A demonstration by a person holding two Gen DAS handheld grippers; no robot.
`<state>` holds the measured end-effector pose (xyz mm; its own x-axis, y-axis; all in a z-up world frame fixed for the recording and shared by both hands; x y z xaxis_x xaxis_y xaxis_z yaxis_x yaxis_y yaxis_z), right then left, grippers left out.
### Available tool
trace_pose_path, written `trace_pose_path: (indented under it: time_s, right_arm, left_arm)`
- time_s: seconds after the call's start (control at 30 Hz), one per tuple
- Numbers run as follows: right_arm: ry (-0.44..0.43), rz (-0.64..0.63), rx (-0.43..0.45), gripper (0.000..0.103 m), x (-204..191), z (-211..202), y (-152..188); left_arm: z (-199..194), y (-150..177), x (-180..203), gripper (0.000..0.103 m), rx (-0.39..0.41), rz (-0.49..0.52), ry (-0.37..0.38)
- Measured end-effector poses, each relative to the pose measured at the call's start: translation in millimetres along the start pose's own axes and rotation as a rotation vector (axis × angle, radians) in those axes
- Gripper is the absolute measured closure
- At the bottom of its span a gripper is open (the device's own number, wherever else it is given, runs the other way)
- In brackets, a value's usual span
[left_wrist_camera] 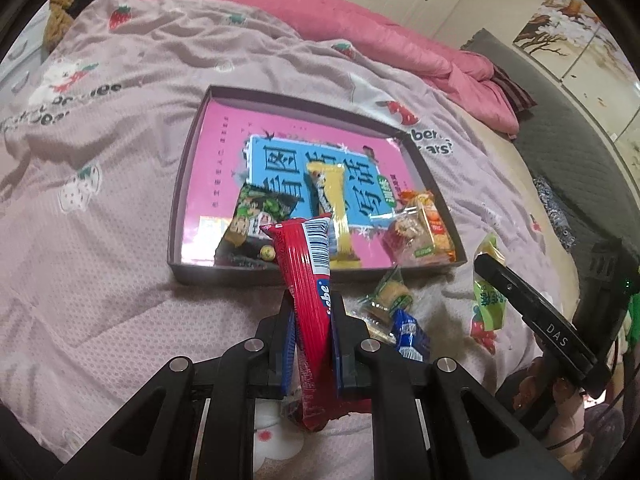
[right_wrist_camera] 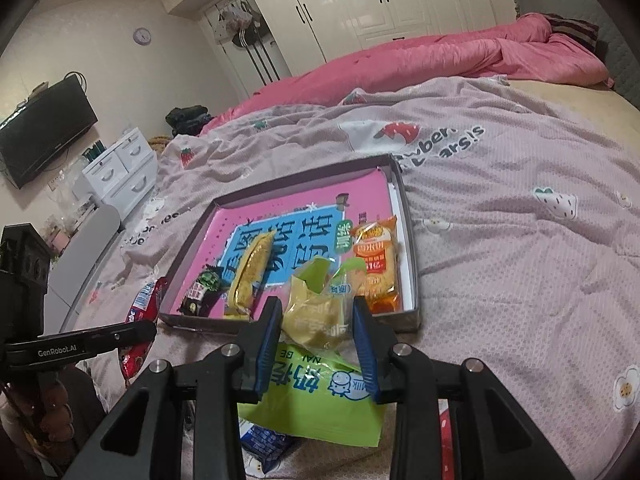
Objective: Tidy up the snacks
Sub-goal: 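Lift the red wafer stick and clear bag over the tray with both grippers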
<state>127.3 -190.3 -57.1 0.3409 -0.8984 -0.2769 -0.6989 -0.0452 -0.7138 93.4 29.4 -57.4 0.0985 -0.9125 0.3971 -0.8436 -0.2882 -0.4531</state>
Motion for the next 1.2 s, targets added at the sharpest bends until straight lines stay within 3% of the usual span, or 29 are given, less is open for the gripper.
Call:
trace_pose_path:
  time_s: [0.57, 1.2]
  right_arm:
    - [0.006, -0.046, 0.071, 0.067, -4, -3, -24]
    - [0.017, -0.040, 0.101, 0.067, 5, 3, -38]
  left_arm:
    - [-9, -32, 12, 0.088, 0.106, 0.047, -0.043]
    - [16, -52, 9, 0.088, 0.123, 0.043, -0.048]
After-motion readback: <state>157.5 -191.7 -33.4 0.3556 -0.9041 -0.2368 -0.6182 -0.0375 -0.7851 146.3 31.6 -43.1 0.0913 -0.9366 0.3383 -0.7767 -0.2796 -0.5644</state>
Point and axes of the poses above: each gripper's, at about its wrist camera, not at the fingertips, and z roughly the way its jaws point, x to its right, y to its underside, the point moved 4 cm from there along z, roughly the way its jaws point, and after that the axes turned 5 degrees about -z, right-handed, at the moved point
